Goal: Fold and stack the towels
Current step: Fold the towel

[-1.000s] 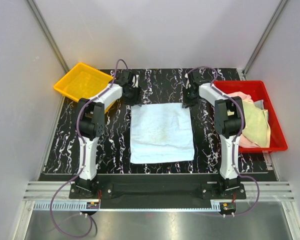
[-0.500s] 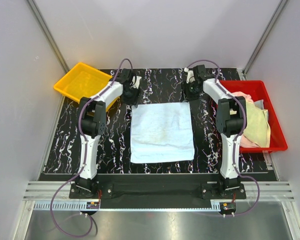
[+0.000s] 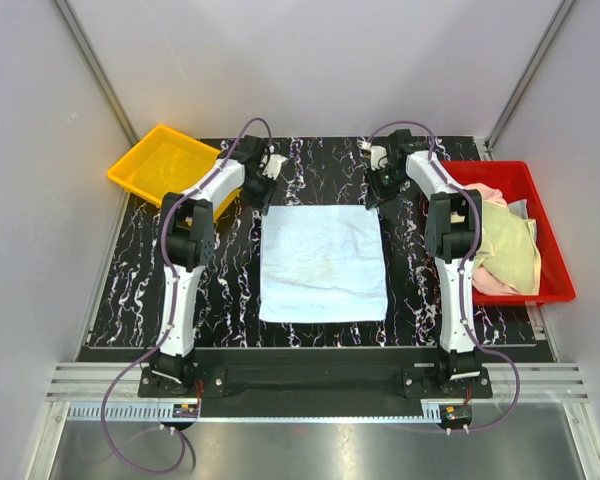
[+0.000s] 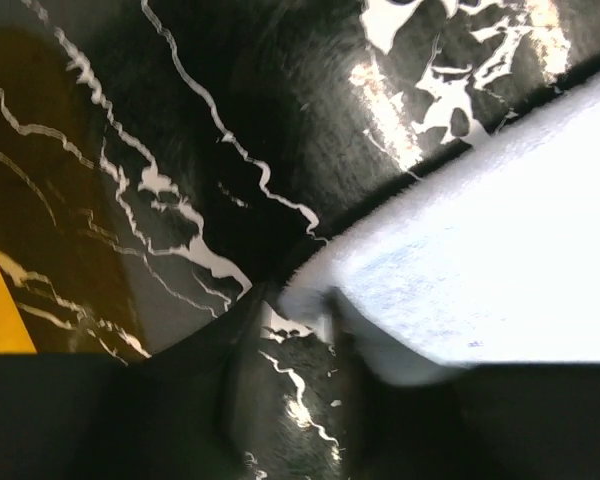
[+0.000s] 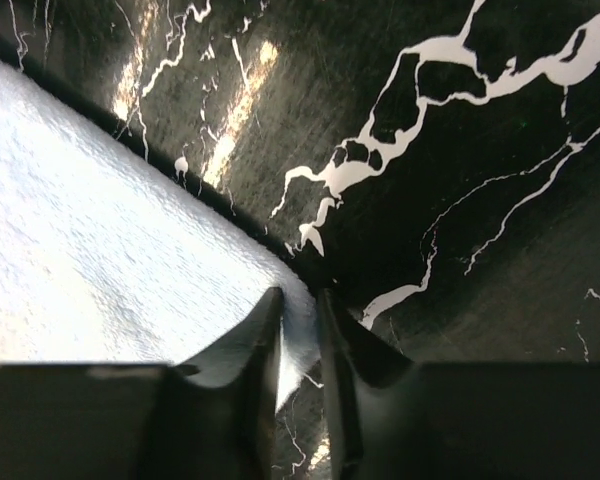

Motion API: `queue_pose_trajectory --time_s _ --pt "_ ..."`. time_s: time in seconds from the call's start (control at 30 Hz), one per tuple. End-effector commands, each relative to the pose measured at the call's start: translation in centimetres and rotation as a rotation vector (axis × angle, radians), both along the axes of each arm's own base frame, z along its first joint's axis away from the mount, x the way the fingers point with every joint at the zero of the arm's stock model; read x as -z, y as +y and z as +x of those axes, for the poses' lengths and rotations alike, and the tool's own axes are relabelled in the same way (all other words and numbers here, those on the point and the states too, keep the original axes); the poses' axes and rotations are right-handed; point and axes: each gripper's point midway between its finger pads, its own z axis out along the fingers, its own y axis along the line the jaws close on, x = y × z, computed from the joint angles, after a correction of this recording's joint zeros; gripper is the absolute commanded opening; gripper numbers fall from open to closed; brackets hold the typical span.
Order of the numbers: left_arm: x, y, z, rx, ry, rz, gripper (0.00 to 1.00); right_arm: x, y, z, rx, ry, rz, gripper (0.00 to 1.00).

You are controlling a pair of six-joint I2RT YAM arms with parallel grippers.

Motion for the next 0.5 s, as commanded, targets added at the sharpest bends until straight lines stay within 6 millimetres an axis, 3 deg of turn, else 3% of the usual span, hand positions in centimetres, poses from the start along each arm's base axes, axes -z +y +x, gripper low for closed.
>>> queue_pose_trajectory --time_s 0.0,0.07,0.13,0.33,0.47 --pt "0.0 -0.4 0.6 0.058 -0.001 -0.047 0.20 0.4 -0.6 -0.8 -0.064 0.020 -0.021 0.25" --pt "-0.2 -0.8 0.9 0.073 -0.005 -0.066 0.00 -0.1 -0.7 -0.2 -0.083 -0.016 -0.029 0.12" --pt "-0.6 -1.2 1.1 0.090 -0.008 -0.083 0.00 -0.6 -0.7 0.3 -0.095 -0.042 -0.032 0.00" --pt "-5.2 -1.0 3.6 0.062 -0.156 -0.072 0.00 -3.5 -2.0 3.5 -0.083 -0.197 -0.116 0.00" --pt "-9.2 0.0 5.4 0.026 -0.324 -0.041 0.00 -7.7 -2.8 5.4 -0.075 -0.371 -0.164 0.00"
